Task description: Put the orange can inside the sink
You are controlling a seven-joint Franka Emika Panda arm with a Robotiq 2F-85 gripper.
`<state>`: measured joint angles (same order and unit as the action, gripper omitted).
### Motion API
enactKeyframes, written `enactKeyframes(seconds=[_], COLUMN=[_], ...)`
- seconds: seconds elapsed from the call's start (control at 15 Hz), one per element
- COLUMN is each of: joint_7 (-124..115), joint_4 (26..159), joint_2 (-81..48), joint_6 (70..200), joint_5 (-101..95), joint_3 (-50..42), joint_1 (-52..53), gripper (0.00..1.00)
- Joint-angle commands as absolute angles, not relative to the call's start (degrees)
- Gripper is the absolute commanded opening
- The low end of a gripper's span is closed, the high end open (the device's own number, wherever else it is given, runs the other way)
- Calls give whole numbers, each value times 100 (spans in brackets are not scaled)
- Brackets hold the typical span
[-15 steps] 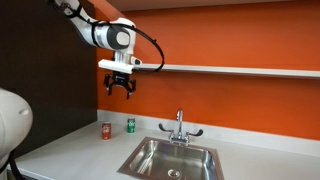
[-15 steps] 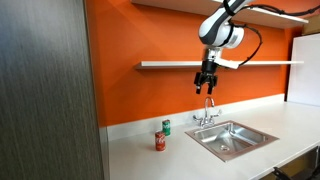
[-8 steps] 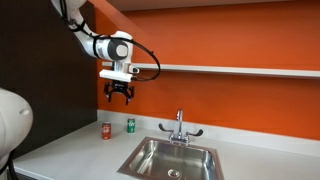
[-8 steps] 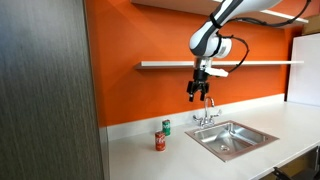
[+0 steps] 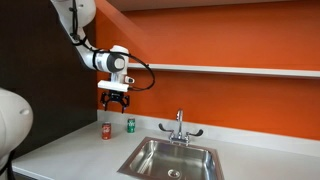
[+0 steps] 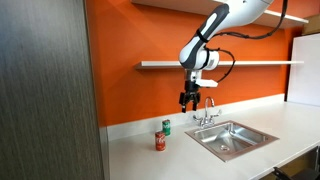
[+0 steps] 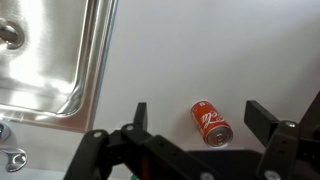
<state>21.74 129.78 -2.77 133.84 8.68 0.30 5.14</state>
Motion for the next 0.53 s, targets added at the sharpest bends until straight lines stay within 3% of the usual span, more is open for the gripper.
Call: enactKeyframes(seconds=[0.0,0.47], joint_7=[2155,2111], joint_4=[12779,12722], joint_2=[-588,-1082], joint_6=[13467,13949], joint_5=[822,631], joint_3=[233,435], joint_1=[451,462], gripper=[100,100])
